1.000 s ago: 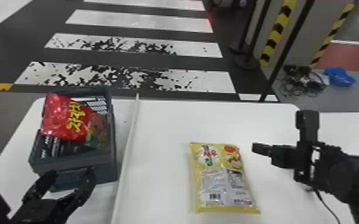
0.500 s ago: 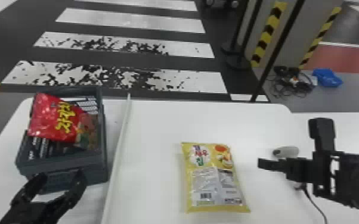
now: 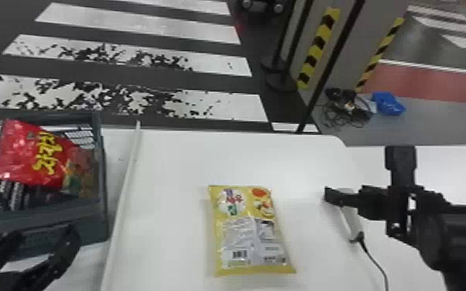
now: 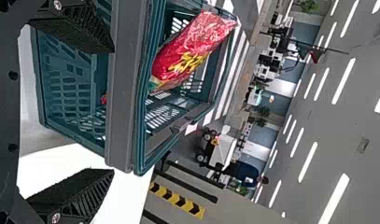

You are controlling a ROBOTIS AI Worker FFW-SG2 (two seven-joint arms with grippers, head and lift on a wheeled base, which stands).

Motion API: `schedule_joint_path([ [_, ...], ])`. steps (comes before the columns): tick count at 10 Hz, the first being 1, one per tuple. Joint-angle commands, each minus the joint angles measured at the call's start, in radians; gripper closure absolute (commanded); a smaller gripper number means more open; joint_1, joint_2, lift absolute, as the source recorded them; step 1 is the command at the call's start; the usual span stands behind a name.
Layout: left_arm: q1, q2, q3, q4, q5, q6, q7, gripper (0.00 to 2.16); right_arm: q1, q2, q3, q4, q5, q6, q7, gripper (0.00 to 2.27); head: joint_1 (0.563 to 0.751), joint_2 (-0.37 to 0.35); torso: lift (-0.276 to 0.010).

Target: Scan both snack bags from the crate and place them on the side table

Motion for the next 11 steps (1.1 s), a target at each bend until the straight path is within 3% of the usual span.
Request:
schedule_joint_path([
  [1,-0.001,0.000,-0.001,0.005,0.000,-0.003,0.000,0.08,-0.012,-0.017,-0.018,0.077,-0.001,-0.089,0.022,0.04,0.695,-0.254,-0.095],
  [4,-0.001,-0.002,-0.001,0.011,0.002,0.000,0.000,0.08,-0.021,-0.038,-0.064,0.169,0.021,-0.110,0.110,0.04,0.695,-0.281,-0.095],
  [8,-0.008,-0.002,-0.002,0.017,0.000,0.000,0.000,0.08,-0.050,-0.054,-0.057,0.299,0.056,-0.159,0.136,0.10,0.695,-0.332,-0.095],
  [11,-0.009,-0.002,-0.001,0.020,0.000,0.000,0.000,0.08,-0.073,-0.051,-0.029,0.373,0.050,-0.202,0.148,0.10,0.695,-0.331,-0.095],
])
